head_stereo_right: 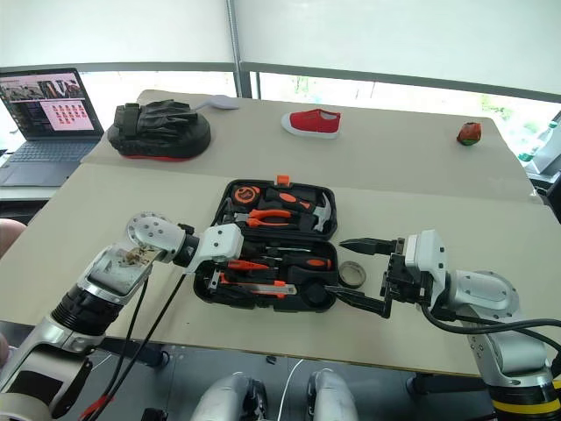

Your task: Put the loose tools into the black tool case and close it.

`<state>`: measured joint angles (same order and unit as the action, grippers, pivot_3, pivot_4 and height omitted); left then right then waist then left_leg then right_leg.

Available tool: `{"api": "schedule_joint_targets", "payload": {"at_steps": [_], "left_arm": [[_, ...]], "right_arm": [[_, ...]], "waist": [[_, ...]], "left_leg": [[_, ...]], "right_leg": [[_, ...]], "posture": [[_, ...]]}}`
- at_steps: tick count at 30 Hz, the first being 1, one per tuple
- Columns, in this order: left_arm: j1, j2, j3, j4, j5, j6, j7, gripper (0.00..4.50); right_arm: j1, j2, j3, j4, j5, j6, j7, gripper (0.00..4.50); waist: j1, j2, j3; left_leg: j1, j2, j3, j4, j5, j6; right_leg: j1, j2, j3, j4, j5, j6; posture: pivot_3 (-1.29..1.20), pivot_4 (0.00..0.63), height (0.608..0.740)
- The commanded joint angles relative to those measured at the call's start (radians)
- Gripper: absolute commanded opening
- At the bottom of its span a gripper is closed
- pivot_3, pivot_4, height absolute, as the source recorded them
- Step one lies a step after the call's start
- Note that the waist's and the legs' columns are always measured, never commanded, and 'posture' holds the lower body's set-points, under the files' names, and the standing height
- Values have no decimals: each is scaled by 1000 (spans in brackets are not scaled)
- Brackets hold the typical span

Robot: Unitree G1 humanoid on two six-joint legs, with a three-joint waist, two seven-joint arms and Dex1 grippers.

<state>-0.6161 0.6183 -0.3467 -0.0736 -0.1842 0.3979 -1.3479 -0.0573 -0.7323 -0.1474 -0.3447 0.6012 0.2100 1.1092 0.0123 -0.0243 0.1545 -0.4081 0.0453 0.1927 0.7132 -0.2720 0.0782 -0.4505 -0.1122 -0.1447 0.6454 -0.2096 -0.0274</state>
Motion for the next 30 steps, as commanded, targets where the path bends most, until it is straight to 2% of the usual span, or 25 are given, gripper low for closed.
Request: {"api": "schedule_joint_targets", "payload": {"at_steps": [1, 4, 7, 10, 11, 12, 13, 17, 21, 25, 30], "left_arm": [[-38, 2, 106, -6, -115, 19, -27, 4462], [-46, 7, 136, 37, -129, -42, -40, 4462], [-23, 15, 142, 88, -108, -151, -64, 3803], [24, 29, 120, 110, -89, -222, -92, 2658], [40, 38, 107, 115, -76, -241, -102, 2401], [55, 40, 101, 117, -73, -253, -113, 1922], [66, 32, 102, 119, -80, -258, -110, 1696], [92, 11, 67, 152, -20, -294, -66, 150], [99, -1, 38, 191, 36, -305, -27, 150], [113, -36, 25, 222, 53, -176, 47, 150], [157, -40, -8, 224, 66, -125, 70, 150]], "right_arm": [[-9, 11, -2, -6, -2, -14, -3, 4500], [-9, 17, 1, -2, -5, -17, -4, 4500], [-6, 23, 3, 2, -9, -22, -5, 4500], [1, 31, 2, 0, -14, -27, -8, 4500], [3, 33, 2, -1, -16, -28, -10, 4500], [5, 35, 1, -2, -17, -28, -10, 4500], [5, 37, 1, -1, -18, -28, -11, 4500], [5, 40, -2, 4, -22, -29, -9, 4500], [2, 42, -3, 4, -23, -28, -10, 4500], [7, 42, -3, -5, -17, -22, -12, 4500], [17, 42, -6, -18, -12, -16, -18, 4500]], "waist": [[0, 0, 0], [-1, 0, 0], [-2, 0, 0], [-2, 0, 0], [-2, 0, 0], [-2, 0, 0], [-1, 0, 0], [3, 0, 0], [2, 1, 0], [12, 4, -2], [12, 9, -5]], "left_leg": [[0, 0, 0, 0, 0, 0], [1, 0, 0, 0, 0, 0], [1, 0, 0, 0, 0, 0], [1, 0, 0, 0, 0, -1], [1, 0, 0, 0, 0, -1], [1, 0, 0, 0, 0, -1], [1, 0, 0, 0, 0, -1], [1, 0, 0, 0, 0, 0], [1, 0, 0, 0, 0, 0], [5, 0, -1, 0, -1, 0], [9, 0, -3, 0, -9, 6]], "right_leg": [[0, 0, 0, 0, 0, 0], [0, 0, 0, 0, 0, 0], [1, 0, 0, 0, 0, 0], [0, 0, 0, 0, 0, 0], [0, 0, 0, 0, 0, 0], [0, 0, 0, 0, 0, 0], [0, 0, 0, 0, 0, 0], [0, -1, 0, 0, 0, 0], [1, -1, 0, 0, 0, 0], [6, -3, -1, -1, 0, 0], [12, -6, -2, -4, 0, 1]], "posture": [[0, 150, 740], [0, 150, 740], [0, 150, 740], [0, 150, 740], [0, 150, 740], [0, 150, 740], [0, 150, 740], [0, 150, 740], [0, 150, 740], [0, 150, 740], [0, 150, 740]]}}
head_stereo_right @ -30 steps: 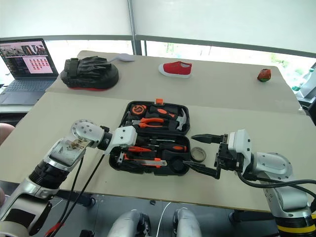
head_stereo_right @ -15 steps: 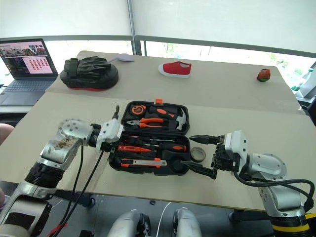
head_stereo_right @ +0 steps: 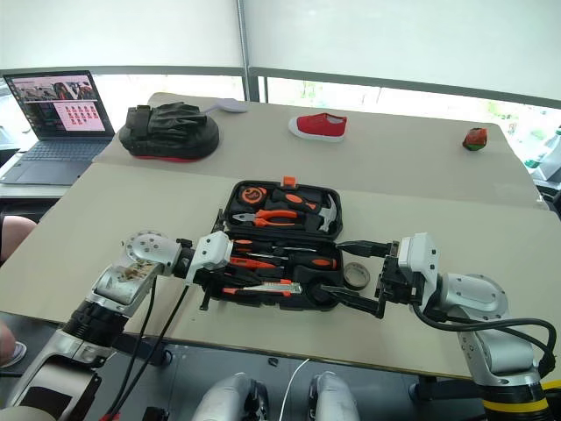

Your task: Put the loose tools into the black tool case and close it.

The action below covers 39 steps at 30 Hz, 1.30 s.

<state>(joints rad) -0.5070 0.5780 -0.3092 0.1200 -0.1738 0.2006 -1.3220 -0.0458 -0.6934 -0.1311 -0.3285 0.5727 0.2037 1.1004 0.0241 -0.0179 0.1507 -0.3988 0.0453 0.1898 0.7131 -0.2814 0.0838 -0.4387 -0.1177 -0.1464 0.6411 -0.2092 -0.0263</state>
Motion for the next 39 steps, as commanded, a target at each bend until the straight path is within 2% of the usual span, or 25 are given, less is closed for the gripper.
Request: {"api": "schedule_joint_targets", "payload": {"at_steps": [1, 4, 7, 9, 10, 11, 16, 19, 20, 23, 25, 28, 31, 35, 39], "left_arm": [[64, 2, -53, 25, 59, 80, 49, 150], [91, 4, -50, 1, 55, 69, 58, 150], [101, -33, 26, -18, -24, 7, 71, 150], [107, -75, 128, -63, -124, 15, 110, 667], [112, -79, 155, -80, -153, 3, 102, 776], [119, -82, 195, -96, -178, -16, 109, 1275], [200, -53, 355, -126, -287, -153, 57, 3055], [310, 56, 412, -140, -319, -134, -34, 4226], [346, 89, 430, -138, -327, -151, -72, 4447], [397, 142, 472, -114, -357, -167, -120, 4447], [396, 155, 494, -86, -365, -177, -133, 4447], [367, 151, 505, -85, -390, -175, -141, 4447], [350, 114, 465, -157, -410, -150, -123, 4447], [343, 78, 426, -198, -398, -142, -99, 4447], [330, 55, 411, -200, -390, -154, -85, 4447]], "right_arm": [[10, 2, -26, -38, 18, -8, -12, 4500], [27, 0, -37, -47, 20, -6, -24, 4500], [60, -2, -72, -54, 18, -9, -53, 4500], [119, 2, -130, -49, 14, -24, -77, 4500], [148, 0, -149, -42, 1, -39, -77, 4500], [202, 0, -182, -22, -22, -71, -70, 4500], [385, 24, -293, 42, -69, -179, -67, 4500], [447, 39, -331, 146, -129, -307, -45, 4500], [457, 38, -337, 189, -163, -362, -43, 4500], [459, 20, -323, 243, -221, -463, -31, 4500], [427, -2, -298, 232, -250, -486, -33, 4500], [345, -69, -214, 139, -252, -380, -19, 4500], [178, -169, -74, 60, -262, -215, 22, 4500], [50, -243, 36, 69, -297, -121, 62, 4500], [-57, -264, 122, 119, -349, -72, 76, 4500]], "waist": [[0, 5, -3], [1, 10, -7], [1, 11, -7], [4, 11, -7], [7, 11, -7], [8, 10, -6], [6, 9, -6], [-15, 10, -6], [-19, 10, -6], [-18, 12, -4], [-15, 15, -2], [-17, 17, -1], [-25, 17, -1], [-11, 16, 0], [-9, 16, 0]], "left_leg": [[0, 0, 0, 0, 0, 0], [1, 0, 0, 0, 4, -3], [1, 0, 0, 0, 3, -3], [0, 0, 0, 0, 3, -3], [-1, 0, 0, 0, 3, -3], [-2, -1, 0, 0, 3, -3], [-4, -1, 0, -1, 5, -1], [-2, 0, 0, -1, 4, -3], [-1, 0, 1, -2, 2, -5], [0, 1, 0, -3, -5, -5], [0, 1, 0, -3, -5, -6], [1, 1, 0, -3, -6, -6], [0, 1, 1, -3, -5, -6], [-1, 0, 0, -3, -1, -12], [-5, 0, 0, -3, 2, -6]], "right_leg": [[0, 0, 0, 0, 0, 0], [1, -1, 0, -1, 0, 1], [1, -1, 0, -1, 0, 1], [1, -2, 0, -1, 0, 1], [0, -2, -1, -1, 0, 2], [-1, -3, -1, -1, -1, 2], [-2, -2, -1, -2, -2, 3], [-1, -1, 0, -2, -2, 4], [-1, 0, 0, -2, -2, 4], [-2, 1, 1, -2, -3, 3], [-3, 0, 1, -2, -6, -3], [-4, -1, 1, -2, -6, -2], [-3, -1, 2, -1, -6, -2], [-2, 0, 0, -2, -3, 2], [-5, 1, -2, -2, -6, 1]], "posture": [[0, 150, 740], [0, 150, 740], [0, 150, 740], [0, 150, 740], [0, 150, 740], [0, 150, 740], [0, 150, 740], [0, 150, 740], [0, 150, 740], [0, 150, 740], [0, 150, 740], [0, 150, 740], [0, 150, 740], [0, 150, 740], [0, 150, 740]]}}
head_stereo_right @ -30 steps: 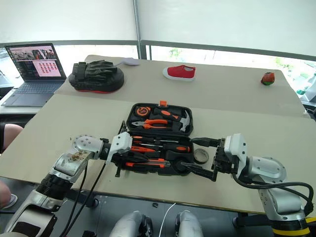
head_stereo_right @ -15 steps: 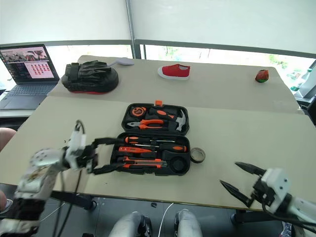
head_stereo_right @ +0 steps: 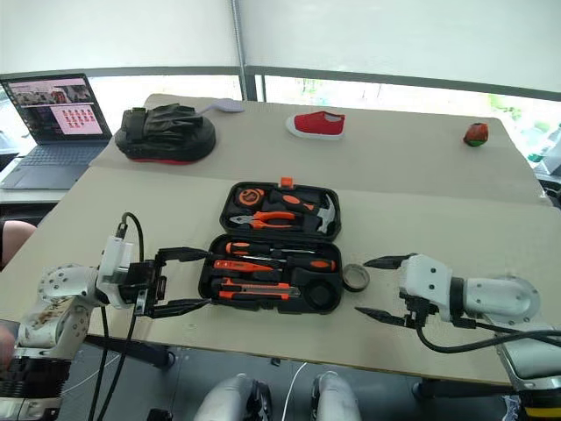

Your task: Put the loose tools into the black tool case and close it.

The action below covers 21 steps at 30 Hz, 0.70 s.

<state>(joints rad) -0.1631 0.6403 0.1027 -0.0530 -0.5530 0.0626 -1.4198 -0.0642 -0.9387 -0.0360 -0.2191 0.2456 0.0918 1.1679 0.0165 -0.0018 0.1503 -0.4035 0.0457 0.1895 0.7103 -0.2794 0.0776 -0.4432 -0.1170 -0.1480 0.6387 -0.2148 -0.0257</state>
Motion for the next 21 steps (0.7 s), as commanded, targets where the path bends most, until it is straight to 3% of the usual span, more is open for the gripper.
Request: {"api": "schedule_joint_targets", "payload": {"at_steps": [1, 3, 4, 16, 19, 21], "left_arm": [[-15, -8, -2, -28, -11, -15, 14, 4447], [-8, -7, -1, -37, -12, -11, 19, 4447], [0, -3, 2, -42, -14, -11, 17, 4500], [-25, 1, -15, -49, -16, -17, -5, 4500], [-20, -8, -20, -63, -18, -13, 4, 4500], [-3, -10, -19, -72, -19, -14, 6, 4500]], "right_arm": [[-56, -18, 46, 22, -33, 53, 10, 4500], [-75, -19, 86, 41, -52, 77, 25, 4500], [-90, -7, 103, 54, -65, 65, 21, 3976], [-193, 12, 164, 139, -128, 39, 21, 92], [-195, -35, 135, 134, -110, 79, 46, 92], [-214, -88, 79, 59, 5, 196, 115, 92]], "waist": [[-2, 0, 0], [-4, -1, 0], [-4, -1, 0], [-5, -1, 0], [-5, -1, 0], [-5, -1, 1]], "left_leg": [[-1, 0, 0, 0, 0, 0], [-1, 0, 0, 0, 0, 0], [-1, 0, 0, 0, 0, 0], [1, 0, 0, 1, -1, -5], [0, 0, 0, 1, 0, -4], [-1, 0, 0, 1, 1, -1]], "right_leg": [[0, 0, 0, 0, 0, 0], [0, 0, 0, -1, 0, 1], [0, 0, 0, -1, 0, 1], [-1, 0, 0, 2, 0, 1], [-1, 0, 0, 2, 0, 1], [-1, 0, 0, 2, 0, 1]], "posture": [[0, 150, 740], [0, 150, 740], [0, 150, 740], [0, 150, 740], [0, 150, 740], [0, 150, 740]]}}
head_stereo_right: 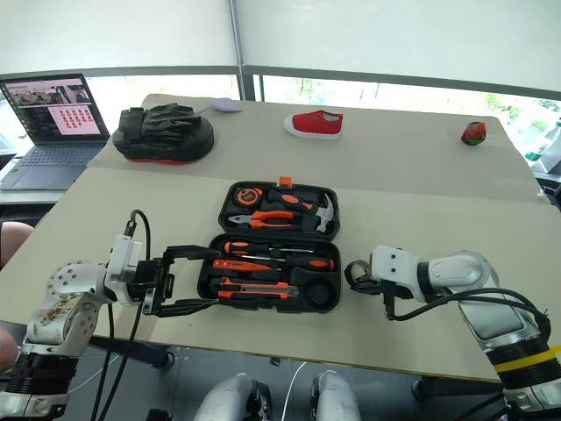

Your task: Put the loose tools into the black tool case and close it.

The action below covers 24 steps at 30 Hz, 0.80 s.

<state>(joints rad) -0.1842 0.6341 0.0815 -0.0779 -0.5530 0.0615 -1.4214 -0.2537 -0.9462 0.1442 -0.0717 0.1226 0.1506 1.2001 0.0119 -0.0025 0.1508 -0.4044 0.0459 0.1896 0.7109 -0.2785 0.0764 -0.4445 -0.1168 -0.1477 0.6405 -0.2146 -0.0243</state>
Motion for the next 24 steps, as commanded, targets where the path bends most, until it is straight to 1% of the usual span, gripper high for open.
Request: {"api": "schedule_joint_targets", "payload": {"at_steps": [1, 2, 3, 5, 7, 11, 13, 15, 17, 20, 22, 24], "left_arm": [[27, -5, 3, -48, -17, -19, 6, 4500], [33, -5, 4, -48, -16, -22, 5, 4500], [37, -7, 2, -48, -14, -24, 5, 4500], [39, -10, -3, -49, -12, -26, 5, 4500], [38, -14, -9, -49, -9, -28, 7, 4500], [37, -19, -24, -50, -10, -35, 3, 4500], [40, -19, -26, -52, -12, -39, 0, 4500], [54, -16, -25, -62, -10, -44, 2, 4500], [67, -15, -23, -69, -8, -48, 8, 4500], [85, -14, -23, -76, -4, -58, 14, 4500], [90, -15, -25, -78, 0, -63, 18, 4500], [95, -17, -24, -80, 2, -68, 25, 4500]], "right_arm": [[-50, -85, -125, -148, 222, 231, 104, 92], [-68, -87, -138, -188, 286, 298, 114, 92], [-90, -83, -123, -232, 324, 346, 123, 92], [-119, -56, -87, -286, 356, 414, 104, 92], [-145, -26, -46, -328, 371, 485, 72, 92], [-148, -4, 40, -363, 322, 541, 26, 92], [-151, -3, 78, -360, 296, 553, 12, 92], [-158, -13, 138, -339, 231, 526, 12, 92], [-163, -5, 166, -335, 208, 525, 5, 92], [-171, -8, 204, -354, 219, 593, 14, 92], [-172, 25, 203, -335, 196, 572, -36, 92], [-183, 30, 216, -328, 190, 587, -37, 92]], "waist": [[0, 0, 0], [-1, 1, 0], [-3, 1, 0], [-10, -2, 1], [-9, -2, 2], [0, -2, 2], [1, -2, 2], [0, -2, 2], [-1, -2, 2], [1, -2, 2], [3, -2, 2], [3, -3, 2]], "left_leg": [[0, 0, 0, 0, 0, 0], [-1, 0, 0, 0, 0, 0], [-1, 0, 0, 0, 0, 0], [0, 2, 0, 0, 0, 0], [1, 3, -1, 0, -2, -4], [0, 3, -2, 0, -6, -4], [-4, 1, -2, 1, -3, -9], [-5, 1, -1, 1, 1, -2], [-6, 1, 0, 1, 1, -1], [-6, 1, 0, 1, 1, -1], [-6, 1, 0, 1, 1, -1], [-6, 1, 0, 1, 0, -3]], "right_leg": [[0, 0, 0, 0, 0, 0], [-1, 0, 0, 0, 0, 0], [-1, 0, 1, -1, 0, -1], [0, 1, 0, -1, 1, -1], [0, 2, -1, -1, 1, -2], [-2, 1, -1, 0, 1, -3], [-6, 0, -1, 0, 2, -3], [-6, 0, 0, 0, 2, -3], [-7, 1, 0, -1, 2, -3], [-7, 1, 0, 0, 2, -3], [-7, 1, -1, 0, 2, -3], [-7, 0, -1, -1, 2, -3]], "posture": [[0, 150, 740], [0, 150, 740], [0, 150, 740], [0, 150, 740], [0, 150, 740], [0, 150, 740], [0, 150, 740], [0, 150, 740], [0, 150, 740], [0, 150, 740], [0, 150, 740], [0, 150, 740]]}}
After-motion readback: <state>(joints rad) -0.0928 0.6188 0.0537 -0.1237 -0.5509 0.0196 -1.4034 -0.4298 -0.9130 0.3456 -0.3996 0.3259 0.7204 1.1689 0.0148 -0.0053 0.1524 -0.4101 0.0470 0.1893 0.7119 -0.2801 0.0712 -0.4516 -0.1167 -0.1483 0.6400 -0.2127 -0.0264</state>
